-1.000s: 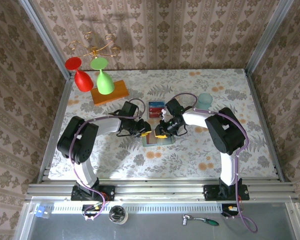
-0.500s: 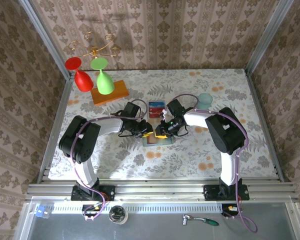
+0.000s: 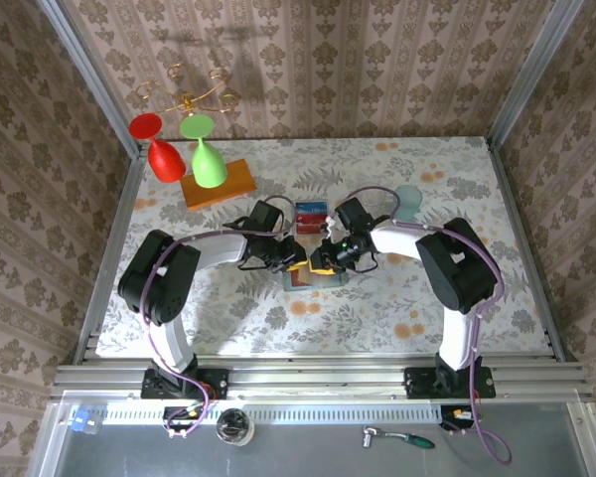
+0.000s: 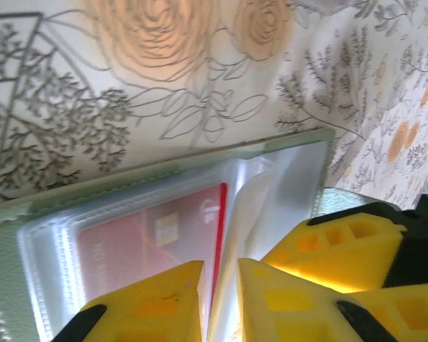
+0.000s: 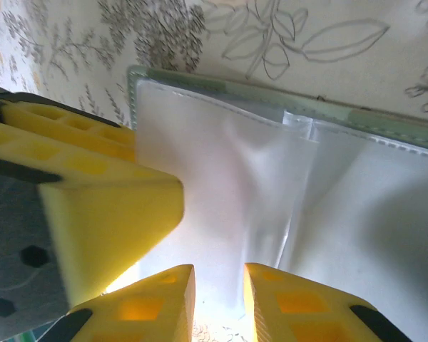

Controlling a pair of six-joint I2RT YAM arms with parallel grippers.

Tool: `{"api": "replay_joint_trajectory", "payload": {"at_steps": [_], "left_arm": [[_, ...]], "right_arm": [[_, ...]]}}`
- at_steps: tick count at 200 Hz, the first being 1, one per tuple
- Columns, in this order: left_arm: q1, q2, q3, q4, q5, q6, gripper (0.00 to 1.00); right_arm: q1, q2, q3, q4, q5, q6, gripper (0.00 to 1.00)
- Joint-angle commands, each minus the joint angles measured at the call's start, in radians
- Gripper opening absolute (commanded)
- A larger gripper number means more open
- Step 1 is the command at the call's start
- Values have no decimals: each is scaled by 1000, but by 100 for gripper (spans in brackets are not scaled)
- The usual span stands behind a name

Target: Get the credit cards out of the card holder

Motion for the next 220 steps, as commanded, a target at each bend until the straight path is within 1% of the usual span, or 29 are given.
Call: {"api": "replay_joint_trajectory", "payload": {"at_steps": [1, 20, 52, 89, 139, 220], "left_arm": [[-17, -23, 48, -42, 0, -2, 22], [-32, -17, 74, -62, -6, 2, 23], [-61, 7, 106, -66, -14, -7, 25], [-96, 50, 150, -66, -24, -17, 30], [-136, 111, 191, -40, -23, -47, 33], [-133, 153, 203, 30, 32, -48, 36]], "right_arm": [[-18, -98, -22, -32, 75, 7, 27], [-32, -151, -44, -50, 113, 1, 27], [-60, -234, -76, -127, 211, -44, 28], [-100, -312, -127, -155, 257, -66, 29], [-113, -365, -182, -156, 277, -73, 30], [-112, -410, -211, -134, 268, -5, 31]]}}
